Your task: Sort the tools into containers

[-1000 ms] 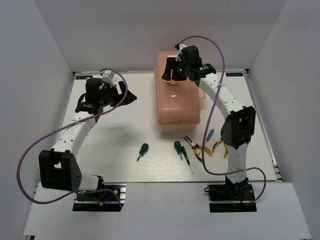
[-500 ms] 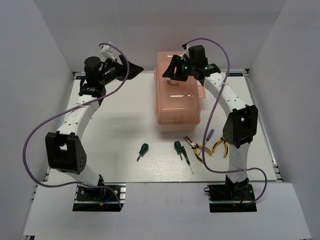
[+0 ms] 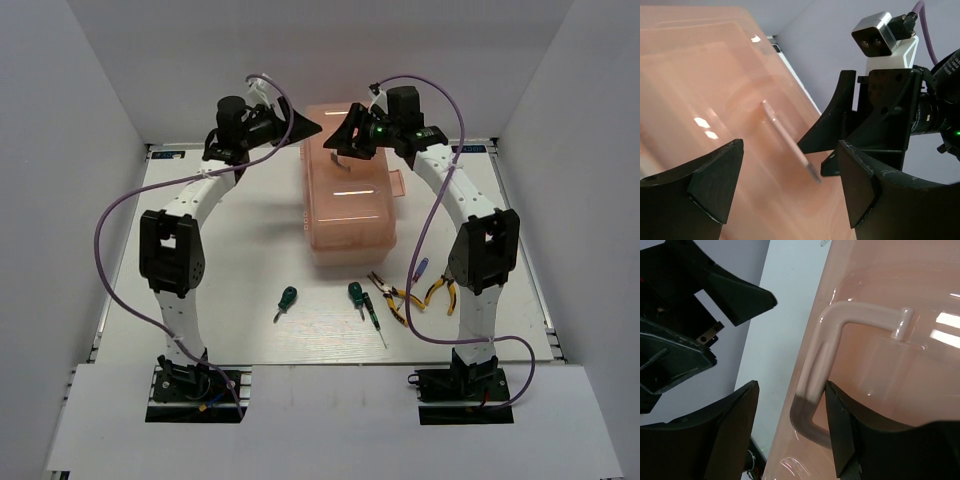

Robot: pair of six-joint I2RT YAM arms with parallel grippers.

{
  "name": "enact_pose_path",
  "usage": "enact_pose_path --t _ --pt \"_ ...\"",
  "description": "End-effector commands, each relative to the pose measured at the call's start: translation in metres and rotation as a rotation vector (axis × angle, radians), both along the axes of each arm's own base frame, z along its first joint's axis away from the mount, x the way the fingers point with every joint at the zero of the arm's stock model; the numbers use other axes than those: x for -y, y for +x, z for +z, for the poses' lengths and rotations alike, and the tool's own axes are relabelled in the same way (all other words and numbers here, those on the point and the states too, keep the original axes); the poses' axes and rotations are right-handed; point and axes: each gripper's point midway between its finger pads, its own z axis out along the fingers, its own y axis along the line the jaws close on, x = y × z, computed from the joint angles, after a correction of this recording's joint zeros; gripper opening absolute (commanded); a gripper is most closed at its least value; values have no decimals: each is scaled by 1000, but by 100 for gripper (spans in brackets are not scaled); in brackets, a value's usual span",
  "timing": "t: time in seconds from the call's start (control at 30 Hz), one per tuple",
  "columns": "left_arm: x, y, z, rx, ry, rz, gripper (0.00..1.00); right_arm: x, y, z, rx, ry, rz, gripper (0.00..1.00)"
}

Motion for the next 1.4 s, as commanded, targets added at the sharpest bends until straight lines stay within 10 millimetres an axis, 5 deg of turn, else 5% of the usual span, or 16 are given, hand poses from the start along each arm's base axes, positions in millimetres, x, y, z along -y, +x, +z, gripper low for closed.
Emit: enact_pose_path --t 0.0,0.07,0.33,0.63,0.7,0.87,0.9,1.0,1.1,1.23,1.27,1.3,1.37 --pt "25 -8 26 34 -43 -79 85 -12 -13 37 61 97 84 61" --pt "34 -5 31 32 -60 -91 85 -10 -12 38 65 96 82 61" --pt "70 -14 -8 -106 -26 -188 84 -5 -4 31 57 92 66 63" --pt "74 -22 -52 -259 48 -177 82 22 -17 43 111 97 110 72" --pt "74 -22 -43 -242 57 -180 81 48 -23 52 182 52 85 72" --pt "76 -25 -58 -285 97 -183 80 121 -18 43 250 -69 -81 72" --pt "76 -24 -54 -274 94 -183 79 152 -9 42 270 -137 -179 72" --pt "77 -28 -57 -292 134 -170 74 198 0 20 295 -292 -316 72" --pt "76 -30 -67 -318 193 -149 65 213 7 -9 231 -302 -295 72" --pt "73 -32 -84 -361 254 -114 47 205 21 -44 112 -233 -234 72" --pt "72 -30 -85 -360 259 -101 43 202 27 -76 38 -234 -212 72" --pt "76 -32 -81 -349 257 -110 39 200 35 -68 39 -205 -213 72" --pt "76 -30 -70 -334 254 -100 29 196 41 -91 -7 -194 -193 72"
